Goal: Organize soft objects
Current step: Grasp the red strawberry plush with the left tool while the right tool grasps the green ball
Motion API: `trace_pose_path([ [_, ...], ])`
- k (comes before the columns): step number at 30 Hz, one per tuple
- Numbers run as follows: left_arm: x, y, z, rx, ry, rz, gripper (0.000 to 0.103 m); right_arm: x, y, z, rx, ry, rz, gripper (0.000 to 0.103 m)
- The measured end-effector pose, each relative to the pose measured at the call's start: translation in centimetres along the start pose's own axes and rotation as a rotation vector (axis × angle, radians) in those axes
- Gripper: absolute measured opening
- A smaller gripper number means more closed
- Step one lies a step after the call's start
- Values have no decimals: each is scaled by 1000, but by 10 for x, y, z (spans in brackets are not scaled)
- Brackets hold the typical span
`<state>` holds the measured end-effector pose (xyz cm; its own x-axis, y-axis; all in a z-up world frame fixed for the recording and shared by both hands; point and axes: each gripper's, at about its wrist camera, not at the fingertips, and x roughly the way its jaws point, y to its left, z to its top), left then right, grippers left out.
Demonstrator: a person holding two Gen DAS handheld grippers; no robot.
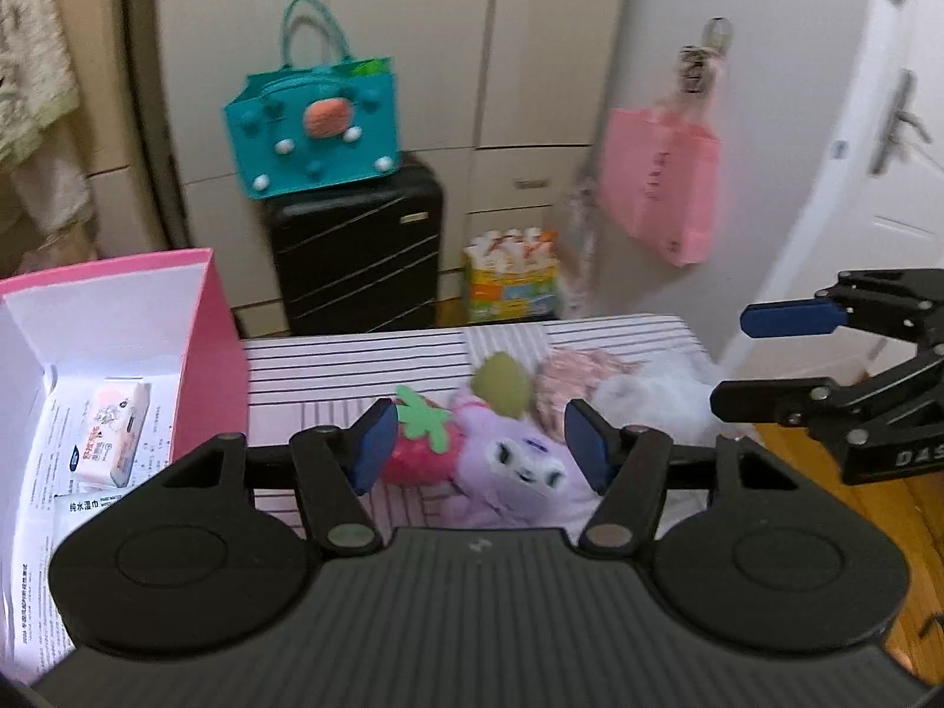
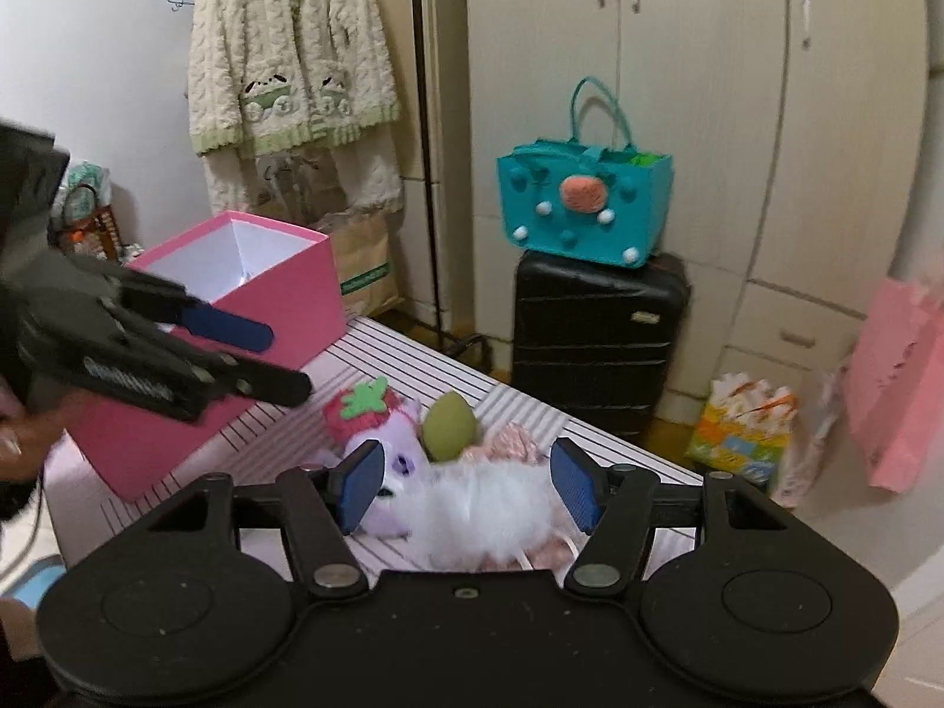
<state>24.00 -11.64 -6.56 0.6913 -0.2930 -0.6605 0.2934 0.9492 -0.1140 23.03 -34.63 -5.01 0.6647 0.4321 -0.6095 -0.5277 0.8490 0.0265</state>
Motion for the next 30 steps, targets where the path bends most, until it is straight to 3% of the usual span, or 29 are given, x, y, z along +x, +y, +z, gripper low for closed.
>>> trace_pose_path([
  [5, 30, 8, 5, -66, 38, 39, 59, 44, -18, 24, 60, 70, 68, 68],
  [8, 47, 15, 5, -114, 69, 36, 52, 76, -29, 34, 110, 120, 127, 66],
  [10, 55, 21, 5, -144, 87, 41, 44, 98, -33, 39, 127, 166, 164, 54],
  [17, 74, 43, 1, -276, 122, 49, 44, 140, -30, 42, 104, 242, 253, 51],
  [22, 78, 42, -7, -301, 154, 0, 44, 157, -28, 39, 105, 274, 266, 51],
  [25, 81, 38, -12, -292, 156, 12, 45, 167, -32, 36, 114, 296, 269, 51],
  [26, 82, 37, -12, -288, 156, 17, 46, 170, -32, 34, 118, 305, 265, 49],
  [27, 83, 36, -13, -289, 156, 22, 46, 172, -33, 32, 121, 312, 264, 40],
  [30, 83, 35, -13, -299, 148, 30, 48, 174, -35, 28, 135, 316, 262, 37],
])
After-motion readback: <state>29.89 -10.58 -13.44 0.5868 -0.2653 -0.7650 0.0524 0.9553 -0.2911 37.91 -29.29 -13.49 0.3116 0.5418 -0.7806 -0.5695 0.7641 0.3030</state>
